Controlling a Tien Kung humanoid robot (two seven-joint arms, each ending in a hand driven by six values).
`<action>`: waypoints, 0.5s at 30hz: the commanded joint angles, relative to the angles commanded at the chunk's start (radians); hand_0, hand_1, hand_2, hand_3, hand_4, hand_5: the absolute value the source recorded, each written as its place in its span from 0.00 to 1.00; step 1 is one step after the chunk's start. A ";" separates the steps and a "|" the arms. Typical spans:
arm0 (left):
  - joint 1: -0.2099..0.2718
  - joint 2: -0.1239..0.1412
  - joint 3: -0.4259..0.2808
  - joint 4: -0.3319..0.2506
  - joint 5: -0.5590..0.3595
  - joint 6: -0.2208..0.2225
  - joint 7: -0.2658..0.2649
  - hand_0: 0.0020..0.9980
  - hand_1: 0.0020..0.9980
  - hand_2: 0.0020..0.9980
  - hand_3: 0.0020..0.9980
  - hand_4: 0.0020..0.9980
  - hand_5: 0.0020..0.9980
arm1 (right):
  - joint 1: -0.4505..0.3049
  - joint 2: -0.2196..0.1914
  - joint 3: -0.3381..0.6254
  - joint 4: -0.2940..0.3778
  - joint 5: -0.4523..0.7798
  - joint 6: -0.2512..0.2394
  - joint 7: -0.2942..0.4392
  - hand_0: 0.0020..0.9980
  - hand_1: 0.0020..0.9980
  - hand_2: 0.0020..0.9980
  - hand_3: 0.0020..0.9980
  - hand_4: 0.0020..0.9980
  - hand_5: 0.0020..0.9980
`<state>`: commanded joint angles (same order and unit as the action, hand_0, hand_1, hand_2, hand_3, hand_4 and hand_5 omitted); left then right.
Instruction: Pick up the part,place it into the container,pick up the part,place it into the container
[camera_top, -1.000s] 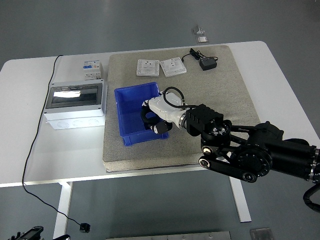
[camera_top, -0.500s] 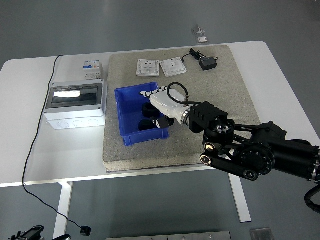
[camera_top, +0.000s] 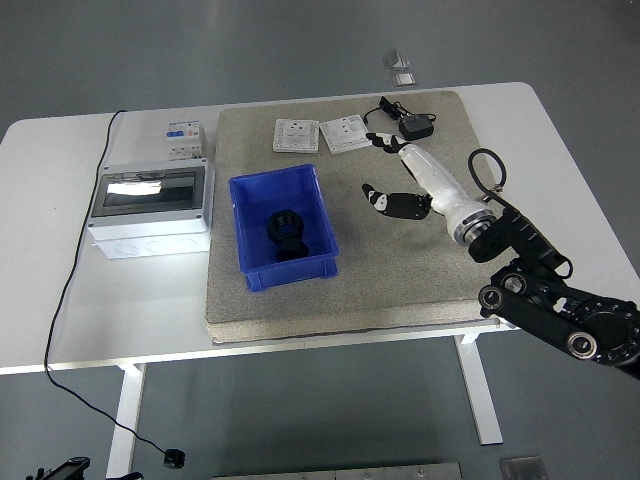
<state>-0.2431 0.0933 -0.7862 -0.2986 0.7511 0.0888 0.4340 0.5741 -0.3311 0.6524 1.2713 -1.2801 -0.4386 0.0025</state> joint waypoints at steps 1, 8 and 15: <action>0.002 0.000 0.003 0.000 -0.007 0.003 -0.003 0.66 0.67 0.67 0.57 0.63 0.57 | -0.025 -0.007 0.027 -0.002 0.027 -0.002 0.020 0.86 0.80 0.79 0.80 0.65 0.32; 0.008 0.003 0.016 -0.001 -0.043 0.002 -0.007 0.66 0.67 0.67 0.57 0.63 0.57 | -0.235 -0.039 0.269 -0.036 0.250 0.015 0.183 0.85 0.78 0.77 0.78 0.72 0.43; 0.006 0.005 -0.023 0.001 -0.012 -0.041 0.030 0.67 0.67 0.69 0.58 0.63 0.57 | -0.319 -0.007 0.436 -0.051 0.377 0.030 0.241 0.82 0.58 0.70 0.75 0.77 0.50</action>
<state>-0.2373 0.0979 -0.8095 -0.2980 0.7392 0.0473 0.4645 0.2552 -0.3385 1.0881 1.2201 -0.9030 -0.4089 0.2437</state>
